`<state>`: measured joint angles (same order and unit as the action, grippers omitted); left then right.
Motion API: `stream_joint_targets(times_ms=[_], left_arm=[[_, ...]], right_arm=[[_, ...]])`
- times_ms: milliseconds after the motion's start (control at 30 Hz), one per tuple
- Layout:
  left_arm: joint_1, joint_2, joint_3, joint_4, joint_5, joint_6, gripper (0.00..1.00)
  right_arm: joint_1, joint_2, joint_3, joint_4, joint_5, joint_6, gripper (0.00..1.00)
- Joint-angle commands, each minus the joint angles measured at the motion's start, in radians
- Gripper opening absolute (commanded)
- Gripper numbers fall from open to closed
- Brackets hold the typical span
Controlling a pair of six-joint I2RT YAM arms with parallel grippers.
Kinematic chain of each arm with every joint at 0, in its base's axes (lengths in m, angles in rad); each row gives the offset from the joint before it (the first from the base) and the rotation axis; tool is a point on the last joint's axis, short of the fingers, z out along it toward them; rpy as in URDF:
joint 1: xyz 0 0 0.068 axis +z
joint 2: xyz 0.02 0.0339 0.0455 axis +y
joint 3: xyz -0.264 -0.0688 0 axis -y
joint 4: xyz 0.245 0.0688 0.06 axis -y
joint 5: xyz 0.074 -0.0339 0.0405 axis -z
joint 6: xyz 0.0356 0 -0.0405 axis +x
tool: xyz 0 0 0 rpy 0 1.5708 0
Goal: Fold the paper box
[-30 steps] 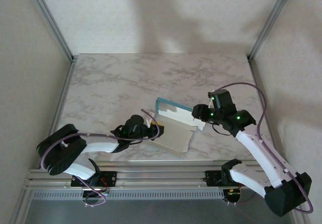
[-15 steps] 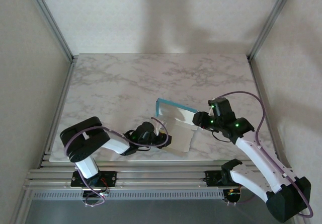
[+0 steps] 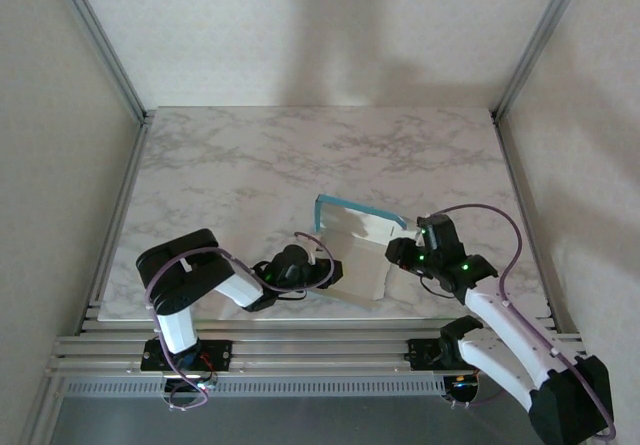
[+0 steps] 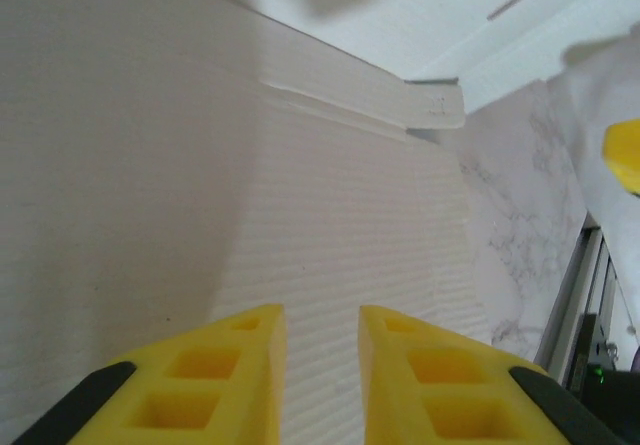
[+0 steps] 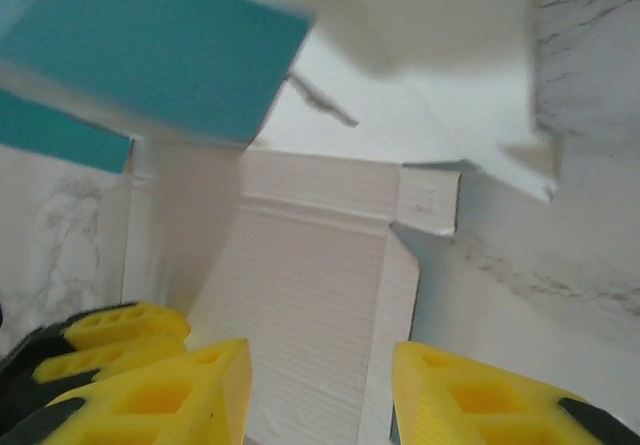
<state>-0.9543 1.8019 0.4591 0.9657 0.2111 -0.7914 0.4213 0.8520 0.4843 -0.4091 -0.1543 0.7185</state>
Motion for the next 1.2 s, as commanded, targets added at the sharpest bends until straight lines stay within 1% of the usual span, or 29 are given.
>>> stream_joint_targets(times_ms=[0, 67, 200, 267, 400, 533, 600, 667, 767, 900, 1067, 1167], left_arm=[[-0.012, -0.008, -0.041, 0.021, -0.093, -0.080, 0.25], [-0.014, -0.018, -0.054, 0.023, -0.114, -0.101, 0.25], [-0.024, -0.026, -0.056, 0.021, -0.130, -0.112, 0.24], [-0.030, -0.024, -0.047, 0.021, -0.124, -0.101, 0.25], [-0.032, -0.028, -0.036, 0.031, -0.102, -0.073, 0.26], [-0.032, -0.066, -0.033, 0.050, -0.057, 0.001, 0.31], [-0.028, -0.094, -0.023, 0.037, -0.016, 0.054, 0.35], [-0.026, -0.115, 0.003, -0.012, 0.036, 0.109, 0.39], [-0.024, -0.125, 0.066, -0.130, 0.163, 0.205, 0.43], [-0.020, -0.114, 0.129, -0.300, 0.262, 0.324, 0.44], [-0.018, -0.096, 0.202, -0.510, 0.325, 0.466, 0.44], [-0.020, -0.090, 0.228, -0.589, 0.343, 0.515, 0.44]], right_arm=[[-0.040, 0.034, -0.031, 0.130, -0.058, 0.012, 0.41], [-0.065, 0.058, -0.042, 0.170, -0.077, 0.022, 0.40], [-0.091, 0.086, -0.110, 0.259, -0.102, 0.064, 0.32], [-0.091, 0.090, -0.129, 0.277, -0.087, 0.084, 0.27], [-0.091, 0.074, -0.153, 0.249, -0.010, 0.117, 0.16], [-0.090, 0.048, -0.191, 0.257, 0.023, 0.151, 0.13], [-0.091, 0.043, -0.203, 0.259, 0.044, 0.152, 0.11], [-0.091, 0.051, -0.205, 0.262, 0.051, 0.153, 0.07], [-0.091, 0.079, -0.203, 0.290, 0.047, 0.150, 0.05], [-0.090, 0.116, -0.203, 0.333, 0.047, 0.157, 0.02], [-0.091, 0.150, -0.209, 0.387, 0.051, 0.175, 0.00], [-0.090, 0.172, -0.209, 0.408, 0.057, 0.184, 0.00]])
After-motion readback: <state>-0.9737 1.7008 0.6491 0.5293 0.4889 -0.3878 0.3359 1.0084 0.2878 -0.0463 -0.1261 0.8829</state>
